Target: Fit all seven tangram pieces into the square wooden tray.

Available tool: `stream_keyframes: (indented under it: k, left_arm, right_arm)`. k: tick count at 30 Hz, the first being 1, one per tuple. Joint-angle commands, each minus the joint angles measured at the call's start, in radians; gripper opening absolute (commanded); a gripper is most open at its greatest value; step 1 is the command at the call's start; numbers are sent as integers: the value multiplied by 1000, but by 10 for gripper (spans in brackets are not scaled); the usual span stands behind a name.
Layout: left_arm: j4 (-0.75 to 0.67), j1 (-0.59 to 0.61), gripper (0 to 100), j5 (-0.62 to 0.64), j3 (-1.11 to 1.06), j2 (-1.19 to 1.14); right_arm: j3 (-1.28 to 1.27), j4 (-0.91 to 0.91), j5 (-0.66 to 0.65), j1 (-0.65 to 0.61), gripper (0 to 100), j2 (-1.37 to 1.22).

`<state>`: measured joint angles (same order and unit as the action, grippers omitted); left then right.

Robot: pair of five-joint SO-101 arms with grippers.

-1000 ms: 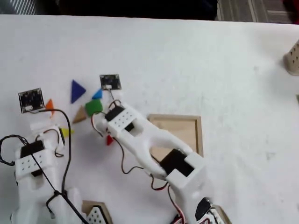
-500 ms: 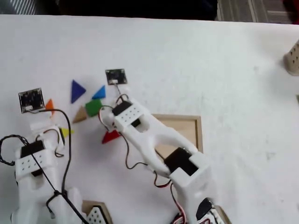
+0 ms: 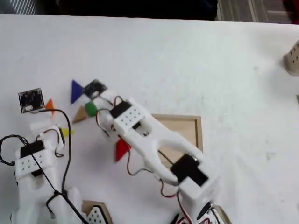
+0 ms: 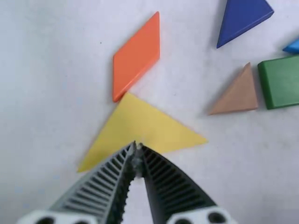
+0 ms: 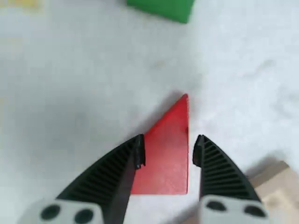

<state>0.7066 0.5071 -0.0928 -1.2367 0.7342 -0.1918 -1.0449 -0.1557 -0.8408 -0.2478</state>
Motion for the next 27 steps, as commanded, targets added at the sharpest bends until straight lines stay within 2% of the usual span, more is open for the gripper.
stream_keyframes:
  k: [1, 4, 6, 10, 12, 16, 20, 27]
  left_arm:
    - [-20, -8, 24, -8, 5, 31]
    - [-20, -8, 24, -8, 5, 31]
    - [-20, -8, 24, -8, 5, 31]
    - [-20, -8, 24, -8, 5, 31]
    - [-20, -8, 24, -8, 5, 31]
    - [-20, -8, 24, -8, 5, 31]
    - [-20, -8, 24, -8, 5, 31]
    - [-20, -12, 24, -8, 9, 30]
  right_arm:
    - [-69, -12, -135, -16, 166, 139]
    - [-163, -8, -130, 1, 170, 234]
    - [-227, 12, -44, -7, 178, 286]
    - [-371, 176, 373, -71, 269, 317]
    - [-407, 245, 480, -108, 318, 317]
    - [-443, 351, 489, -142, 341, 315]
    - [-470, 458, 489, -93, 341, 257]
    - [-417, 421, 491, -82, 341, 216]
